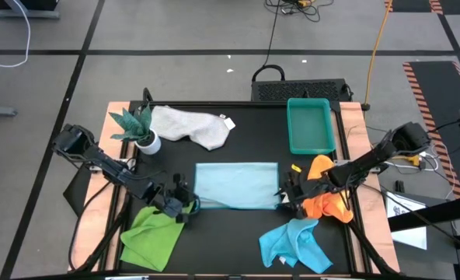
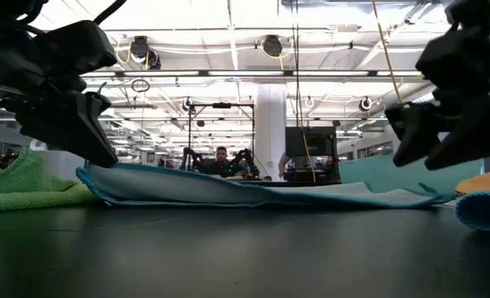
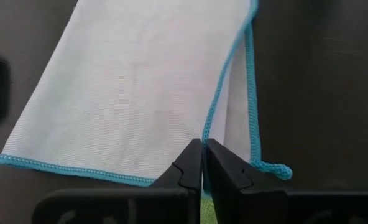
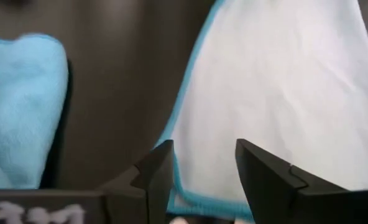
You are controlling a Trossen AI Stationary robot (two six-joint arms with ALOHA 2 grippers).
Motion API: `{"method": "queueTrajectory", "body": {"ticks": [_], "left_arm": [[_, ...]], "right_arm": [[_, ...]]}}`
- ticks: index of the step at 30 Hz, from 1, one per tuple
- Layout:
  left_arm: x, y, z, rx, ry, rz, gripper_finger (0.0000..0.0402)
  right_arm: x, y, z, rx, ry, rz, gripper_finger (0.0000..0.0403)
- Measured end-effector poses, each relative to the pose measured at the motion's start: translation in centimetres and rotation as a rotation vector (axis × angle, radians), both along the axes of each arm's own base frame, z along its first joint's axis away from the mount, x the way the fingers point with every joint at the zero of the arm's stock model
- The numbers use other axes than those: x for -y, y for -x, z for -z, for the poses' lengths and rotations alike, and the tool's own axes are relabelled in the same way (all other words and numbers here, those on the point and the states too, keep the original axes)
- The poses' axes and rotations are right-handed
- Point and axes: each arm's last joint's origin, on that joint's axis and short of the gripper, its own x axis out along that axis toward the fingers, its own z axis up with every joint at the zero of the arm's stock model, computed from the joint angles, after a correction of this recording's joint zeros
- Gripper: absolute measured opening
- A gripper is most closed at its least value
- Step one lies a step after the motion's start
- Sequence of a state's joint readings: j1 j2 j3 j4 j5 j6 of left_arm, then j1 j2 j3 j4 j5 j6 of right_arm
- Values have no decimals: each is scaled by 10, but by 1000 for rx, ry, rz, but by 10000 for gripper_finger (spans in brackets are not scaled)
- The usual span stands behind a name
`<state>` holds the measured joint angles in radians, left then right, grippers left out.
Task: Fold microfiber towels
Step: Fold the light blue microfiber cloth
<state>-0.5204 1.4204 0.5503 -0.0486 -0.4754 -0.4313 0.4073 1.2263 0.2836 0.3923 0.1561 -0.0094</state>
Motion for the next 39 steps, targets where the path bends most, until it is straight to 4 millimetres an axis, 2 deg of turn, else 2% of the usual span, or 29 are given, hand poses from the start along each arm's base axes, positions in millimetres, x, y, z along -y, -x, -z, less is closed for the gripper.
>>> {"method": "queueTrajectory", "body": {"ticks": [9,16,20,24,28,34,39], "left_arm": [[-2,-1,0,1,1,-11,4],[-2,-1,0,1,1,-11,28],[-2,-1,0,3,0,-13,30],[-2,-1,0,2,0,-12,22],[-2,-1,0,-4,9,2,6],[-2,-6,-19,59,1,26,13],[-19,-9,-28,101,-145,-61,4]], "right_arm": [[-7,-2,10,-59,37,-98,157],[-10,-7,18,-53,34,-106,132],[-10,-8,23,-74,43,-111,107],[-10,-8,24,-82,43,-113,61],[-9,-8,12,-23,26,-98,9],[-6,0,-13,62,-10,-94,16],[7,3,-29,141,13,13,3]]}}
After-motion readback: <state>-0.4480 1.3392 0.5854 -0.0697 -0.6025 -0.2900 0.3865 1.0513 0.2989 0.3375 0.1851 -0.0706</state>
